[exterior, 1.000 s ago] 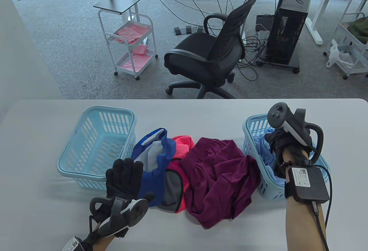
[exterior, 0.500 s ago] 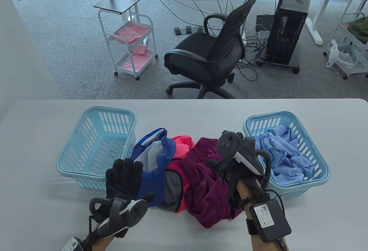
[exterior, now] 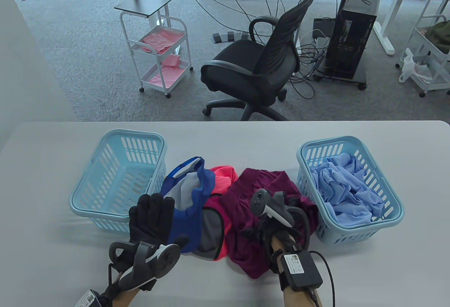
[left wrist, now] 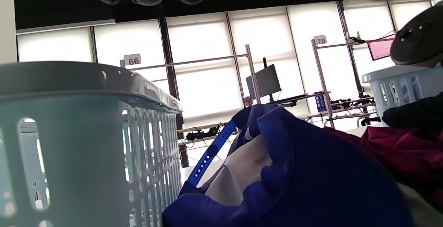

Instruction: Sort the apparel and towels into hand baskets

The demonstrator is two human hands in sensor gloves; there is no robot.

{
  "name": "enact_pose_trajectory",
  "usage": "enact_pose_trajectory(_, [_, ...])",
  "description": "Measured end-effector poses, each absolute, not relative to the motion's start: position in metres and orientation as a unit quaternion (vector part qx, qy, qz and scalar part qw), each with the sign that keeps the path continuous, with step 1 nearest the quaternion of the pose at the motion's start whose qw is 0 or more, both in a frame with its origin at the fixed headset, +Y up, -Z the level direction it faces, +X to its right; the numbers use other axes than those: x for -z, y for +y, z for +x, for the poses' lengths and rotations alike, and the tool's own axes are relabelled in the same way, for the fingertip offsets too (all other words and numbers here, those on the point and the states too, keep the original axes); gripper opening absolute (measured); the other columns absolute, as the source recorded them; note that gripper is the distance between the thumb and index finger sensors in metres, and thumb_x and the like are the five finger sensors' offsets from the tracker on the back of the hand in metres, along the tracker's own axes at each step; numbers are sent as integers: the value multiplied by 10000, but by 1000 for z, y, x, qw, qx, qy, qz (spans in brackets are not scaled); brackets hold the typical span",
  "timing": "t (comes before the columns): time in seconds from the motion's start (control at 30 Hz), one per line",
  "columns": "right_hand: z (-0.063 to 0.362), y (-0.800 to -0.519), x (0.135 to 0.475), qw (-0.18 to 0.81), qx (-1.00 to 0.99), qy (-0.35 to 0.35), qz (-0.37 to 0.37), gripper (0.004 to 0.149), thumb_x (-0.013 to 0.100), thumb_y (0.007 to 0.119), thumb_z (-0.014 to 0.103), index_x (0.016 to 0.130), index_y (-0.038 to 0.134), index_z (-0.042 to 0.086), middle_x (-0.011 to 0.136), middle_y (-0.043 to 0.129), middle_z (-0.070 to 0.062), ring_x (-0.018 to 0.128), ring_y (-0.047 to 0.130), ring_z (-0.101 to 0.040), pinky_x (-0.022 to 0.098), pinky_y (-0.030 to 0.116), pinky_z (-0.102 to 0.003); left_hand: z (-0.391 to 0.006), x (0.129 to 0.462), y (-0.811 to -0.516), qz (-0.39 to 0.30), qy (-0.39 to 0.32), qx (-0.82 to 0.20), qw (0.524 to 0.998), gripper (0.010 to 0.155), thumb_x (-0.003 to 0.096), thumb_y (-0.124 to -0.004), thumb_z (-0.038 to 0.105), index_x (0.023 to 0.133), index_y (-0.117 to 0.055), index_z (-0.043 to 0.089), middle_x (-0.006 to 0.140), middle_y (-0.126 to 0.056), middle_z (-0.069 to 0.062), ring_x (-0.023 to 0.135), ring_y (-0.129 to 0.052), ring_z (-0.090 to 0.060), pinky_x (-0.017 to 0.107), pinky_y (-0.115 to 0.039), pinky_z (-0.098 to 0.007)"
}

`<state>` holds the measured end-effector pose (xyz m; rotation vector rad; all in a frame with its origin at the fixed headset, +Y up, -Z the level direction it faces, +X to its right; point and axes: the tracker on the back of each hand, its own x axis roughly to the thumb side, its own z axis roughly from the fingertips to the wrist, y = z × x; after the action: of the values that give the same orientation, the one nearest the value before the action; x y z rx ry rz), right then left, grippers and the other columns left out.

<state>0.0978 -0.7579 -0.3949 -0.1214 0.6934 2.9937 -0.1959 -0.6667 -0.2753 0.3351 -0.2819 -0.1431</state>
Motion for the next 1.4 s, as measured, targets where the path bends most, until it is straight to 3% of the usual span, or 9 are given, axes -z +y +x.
enact_pose_trajectory(0.17, [110, -786, 398, 32, -966, 248, -72, 1282, 200, 779, 658, 955, -87, 89, 994, 19, -406, 895, 174, -722, 640, 305, -827, -195, 275, -667, 164, -139, 74, 974, 989, 412, -600, 684, 1128, -248, 100, 1173, -354, -279, 1063, -484, -593, 745, -519, -692])
enact_pose_trajectory(0.27, [110, -786, 399, 41, -966, 244, -78, 1257, 209, 794, 636, 972, -41, 88, 1033, 120, -379, 921, 217, -695, 661, 328, -804, -195, 275, -667, 163, -137, 72, 974, 990, 412, -600, 683, 1128, -247, 98, 1173, -354, -280, 1064, -485, -590, 745, -519, -691])
enact_pose_trajectory(0.5, [110, -775, 397, 8, -982, 158, -103, 1071, 255, 822, 544, 1034, 233, 104, 1054, 463, -204, 927, 558, -536, 670, 579, -674, -195, 275, -666, 160, -132, 71, 976, 988, 413, -599, 683, 1128, -247, 100, 1173, -353, -279, 1063, -484, -593, 745, -518, -692])
enact_pose_trajectory(0.73, [102, -769, 396, -27, -986, 117, -112, 921, 281, 845, 476, 1020, 412, 139, 941, 693, -147, 784, 787, -434, 572, 766, -534, -195, 275, -666, 160, -133, 71, 975, 986, 412, -600, 683, 1127, -248, 102, 1172, -354, -280, 1063, -486, -591, 745, -520, -690])
enact_pose_trajectory(1.17, [97, -770, 395, -37, -990, 75, -110, 692, 316, 875, 350, 940, 629, 183, 762, 866, -101, 606, 935, -340, 431, 872, -445, -196, 276, -666, 162, -132, 68, 976, 987, 413, -600, 682, 1128, -247, 100, 1173, -352, -278, 1064, -485, -590, 745, -520, -690])
enact_pose_trajectory(1.4, [106, -770, 394, 9, -992, 45, -119, 565, 348, 884, 298, 884, 717, 230, 706, 901, -97, 549, 956, -321, 383, 885, -427, -197, 276, -665, 163, -131, 67, 976, 987, 413, -600, 683, 1128, -248, 100, 1173, -353, -278, 1063, -486, -591, 745, -520, -690])
